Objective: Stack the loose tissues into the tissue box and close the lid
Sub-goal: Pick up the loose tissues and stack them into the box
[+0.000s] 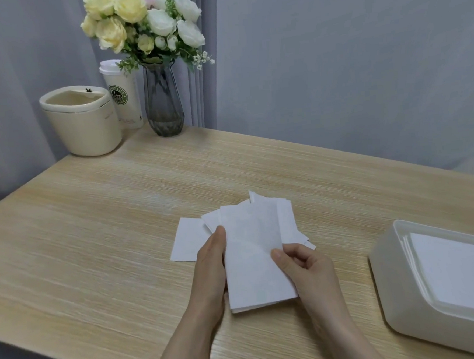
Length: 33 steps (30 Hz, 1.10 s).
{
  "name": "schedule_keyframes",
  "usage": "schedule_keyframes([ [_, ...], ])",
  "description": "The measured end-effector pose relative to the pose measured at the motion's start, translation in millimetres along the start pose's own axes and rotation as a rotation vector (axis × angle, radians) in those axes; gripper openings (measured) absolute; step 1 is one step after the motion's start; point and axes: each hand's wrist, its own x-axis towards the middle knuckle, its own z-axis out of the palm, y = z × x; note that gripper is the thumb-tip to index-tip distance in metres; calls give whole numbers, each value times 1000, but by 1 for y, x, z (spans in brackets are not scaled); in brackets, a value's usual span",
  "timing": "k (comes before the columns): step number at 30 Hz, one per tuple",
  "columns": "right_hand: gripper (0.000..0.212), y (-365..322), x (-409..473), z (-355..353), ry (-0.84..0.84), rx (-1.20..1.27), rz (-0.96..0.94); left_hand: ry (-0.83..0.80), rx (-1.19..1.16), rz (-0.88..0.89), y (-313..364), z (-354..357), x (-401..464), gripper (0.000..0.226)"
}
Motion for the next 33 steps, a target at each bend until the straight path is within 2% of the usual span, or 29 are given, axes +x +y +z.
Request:
schedule_keyframes([
  [7,6,3,1,0,-14,-8,-17,18,16,25,-2,0,1,37],
  [13,5,4,3,-2,-20,-29,-16,10,11,37,-4,0,2,21],
  [20,16,6,37,-23,236,-325,-188,172,95,151,-10,-4,7,25],
  [26,40,9,64,-26,190,-613,-61,187,28,109,-10,-9,8,25],
  [30,40,5,63,-21,186,-778,-45,207,23,114,-11,-8,10,26],
  [33,37,5,63,-20,197,-776,-35,242,6,122,-13,-7,12,24],
])
